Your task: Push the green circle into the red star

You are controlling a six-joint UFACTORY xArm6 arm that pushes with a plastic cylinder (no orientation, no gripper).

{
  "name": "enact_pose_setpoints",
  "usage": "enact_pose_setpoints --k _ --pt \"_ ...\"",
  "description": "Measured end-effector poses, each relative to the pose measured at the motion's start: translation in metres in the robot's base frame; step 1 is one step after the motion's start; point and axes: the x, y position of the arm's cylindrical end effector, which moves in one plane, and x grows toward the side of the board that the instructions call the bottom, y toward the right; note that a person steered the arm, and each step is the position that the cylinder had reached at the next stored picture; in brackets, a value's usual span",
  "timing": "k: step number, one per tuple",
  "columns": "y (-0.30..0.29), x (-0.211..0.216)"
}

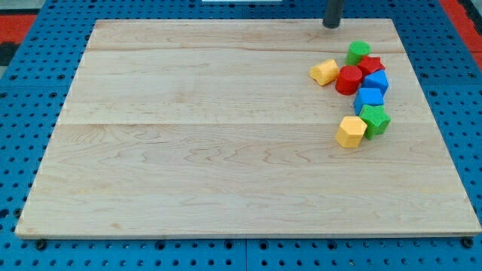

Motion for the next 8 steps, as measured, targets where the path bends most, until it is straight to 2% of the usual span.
enact_pose_setpoints --k 1,2,4,6,7,8 --pt "0.040 0.014" --pt "0.051 0.040" --pt "0.029 0.057" --pt "0.017 0.117" --pt "0.012 0.124" --pt "0.004 0.110"
